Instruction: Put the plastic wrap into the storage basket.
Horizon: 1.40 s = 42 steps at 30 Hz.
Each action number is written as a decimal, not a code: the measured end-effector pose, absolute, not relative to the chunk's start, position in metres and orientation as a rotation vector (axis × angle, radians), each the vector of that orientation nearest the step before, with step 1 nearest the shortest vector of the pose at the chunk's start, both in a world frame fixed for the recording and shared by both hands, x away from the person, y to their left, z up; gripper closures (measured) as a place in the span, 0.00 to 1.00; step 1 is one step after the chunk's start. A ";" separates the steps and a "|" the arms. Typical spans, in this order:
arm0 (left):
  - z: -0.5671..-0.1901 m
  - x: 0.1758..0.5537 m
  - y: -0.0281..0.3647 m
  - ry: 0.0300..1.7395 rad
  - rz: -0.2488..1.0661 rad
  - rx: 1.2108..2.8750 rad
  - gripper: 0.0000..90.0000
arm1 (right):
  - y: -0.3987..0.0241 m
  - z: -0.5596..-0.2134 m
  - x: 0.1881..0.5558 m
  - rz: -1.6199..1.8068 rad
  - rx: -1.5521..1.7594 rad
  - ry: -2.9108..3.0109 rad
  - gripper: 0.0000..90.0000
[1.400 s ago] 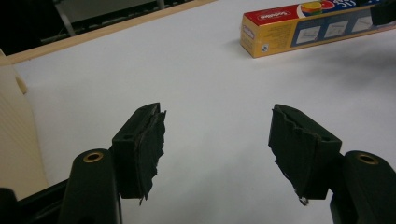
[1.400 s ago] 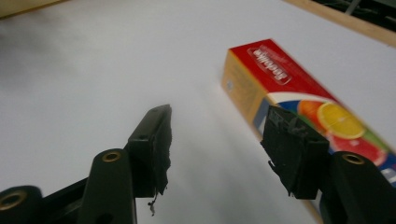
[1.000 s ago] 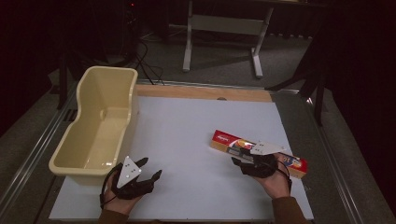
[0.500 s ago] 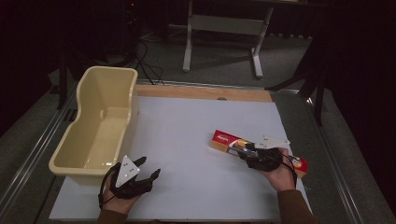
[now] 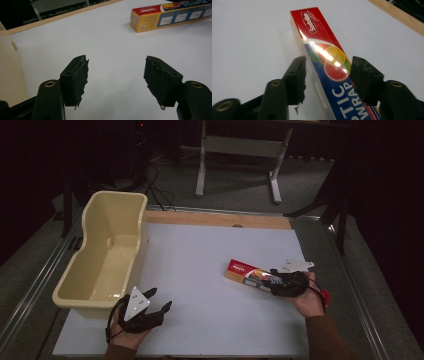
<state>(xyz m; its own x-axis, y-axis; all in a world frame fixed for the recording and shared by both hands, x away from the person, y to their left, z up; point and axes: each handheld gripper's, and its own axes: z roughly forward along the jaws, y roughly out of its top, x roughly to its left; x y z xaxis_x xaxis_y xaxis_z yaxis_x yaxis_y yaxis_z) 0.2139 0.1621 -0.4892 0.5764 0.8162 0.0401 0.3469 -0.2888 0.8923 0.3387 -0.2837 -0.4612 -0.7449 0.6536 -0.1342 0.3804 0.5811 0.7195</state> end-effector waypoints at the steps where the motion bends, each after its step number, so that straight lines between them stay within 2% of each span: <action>1: -0.489 0.214 0.162 0.941 0.631 1.876 0.39 | -0.286 -0.461 0.340 0.964 0.839 2.436 0.47; 6: -0.490 0.214 0.161 0.937 0.629 1.879 0.39 | -0.293 -0.465 0.346 0.923 0.866 2.466 0.41; 11: -0.490 0.214 0.161 0.938 0.626 1.879 0.39 | -0.299 -0.471 0.351 0.869 0.895 2.500 0.31; 24: -0.490 0.214 0.160 0.937 0.626 1.881 0.39 | -0.314 -0.483 0.371 0.736 0.924 2.630 0.23; 28: -0.491 0.214 0.160 0.938 0.628 1.884 0.39 | -0.316 -0.496 0.372 0.670 0.953 2.661 0.24; 33: -0.491 0.214 0.160 0.939 0.629 1.888 0.40 | -0.313 -0.493 0.373 0.632 1.043 2.668 0.25; 42: -0.491 0.214 0.159 0.938 0.629 1.888 0.40 | -0.293 -0.485 0.358 0.569 1.208 2.769 0.35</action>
<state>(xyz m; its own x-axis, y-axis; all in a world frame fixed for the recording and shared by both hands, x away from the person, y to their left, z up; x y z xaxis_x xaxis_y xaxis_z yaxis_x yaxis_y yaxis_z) 0.2140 0.1594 -0.4913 0.5812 0.8125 0.0451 0.3504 -0.2999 0.8873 0.3575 -0.2929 -0.4854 -0.6893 0.7195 0.0847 0.6946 0.6231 0.3594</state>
